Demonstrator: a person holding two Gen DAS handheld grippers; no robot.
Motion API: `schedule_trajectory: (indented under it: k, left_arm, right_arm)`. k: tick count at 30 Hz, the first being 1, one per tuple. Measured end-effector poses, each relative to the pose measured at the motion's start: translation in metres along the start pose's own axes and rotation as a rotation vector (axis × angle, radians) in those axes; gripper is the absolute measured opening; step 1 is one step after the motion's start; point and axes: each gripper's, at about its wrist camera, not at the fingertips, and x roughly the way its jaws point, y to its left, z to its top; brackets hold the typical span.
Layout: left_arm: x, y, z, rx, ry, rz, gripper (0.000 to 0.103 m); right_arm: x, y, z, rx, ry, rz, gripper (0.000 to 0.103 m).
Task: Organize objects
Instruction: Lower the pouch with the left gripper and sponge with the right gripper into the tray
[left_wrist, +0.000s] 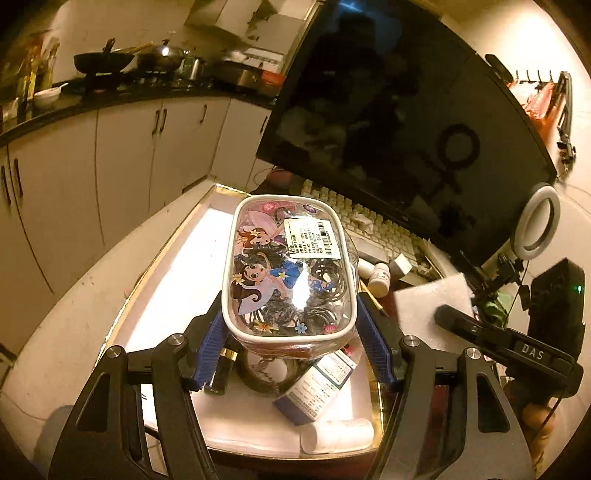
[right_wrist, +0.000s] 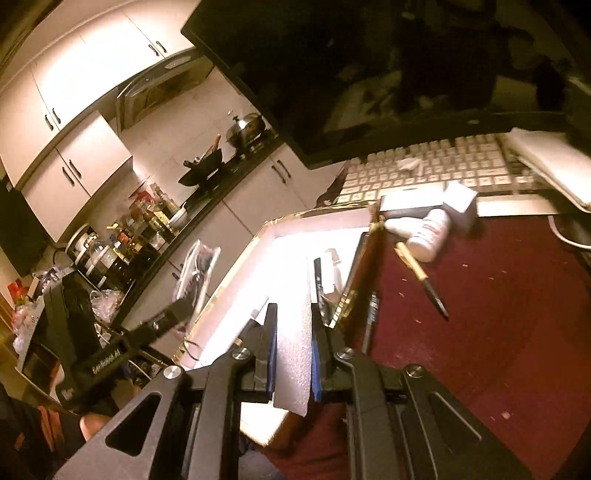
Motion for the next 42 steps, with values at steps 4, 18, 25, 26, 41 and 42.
schedule_trajectory:
  k: [4,18,25,26,41,42]
  left_arm:
    - [0.008,-0.008,0.0,0.04,0.029,0.026,0.067]
    - [0.031,0.016,0.003,-0.011,0.055,0.051,0.067]
    - [0.05,0.029,0.017,-0.024,0.088,0.088,0.067]
    - [0.054,0.028,0.019,-0.017,0.094,0.09,0.067]
    - [0.078,0.057,0.023,-0.015,0.151,0.122,0.067]
    - [0.077,0.057,0.023,-0.003,0.148,0.143,0.067]
  right_arm:
    - [0.026,0.007,0.008,-0.004,0.05,0.019,0.012]
    - [0.101,0.022,0.036,0.027,0.172,0.046,0.012]
    - [0.124,0.018,0.029,-0.016,0.207,-0.004,0.012]
    - [0.124,0.02,0.028,-0.035,0.207,-0.007,0.012]
    - [0.155,0.041,0.031,-0.133,0.242,-0.035,0.012]
    - [0.163,0.042,0.031,-0.127,0.251,-0.034,0.013]
